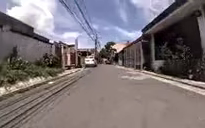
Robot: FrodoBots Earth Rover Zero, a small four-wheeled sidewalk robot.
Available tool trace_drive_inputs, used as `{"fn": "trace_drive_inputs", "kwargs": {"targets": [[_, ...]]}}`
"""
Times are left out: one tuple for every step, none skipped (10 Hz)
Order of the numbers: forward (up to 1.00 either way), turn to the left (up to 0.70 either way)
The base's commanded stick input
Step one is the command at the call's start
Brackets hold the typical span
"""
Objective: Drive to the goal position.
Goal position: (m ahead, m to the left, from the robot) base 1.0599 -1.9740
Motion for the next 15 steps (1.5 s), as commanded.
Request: {"fn": "trace_drive_inputs", "kwargs": {"targets": [[0.85,-0.15],[0.85,-0.21],[0.85,-0.26],[0.85,-0.31],[0.85,-0.24],[0.85,0.00],[0.85,0.00],[0.85,0.00],[0.85,0.00],[0.85,0.00],[0.85,0.00],[0.85,0.00],[0.85,0.00],[0.85,0.00],[0.85,0.00]]}}
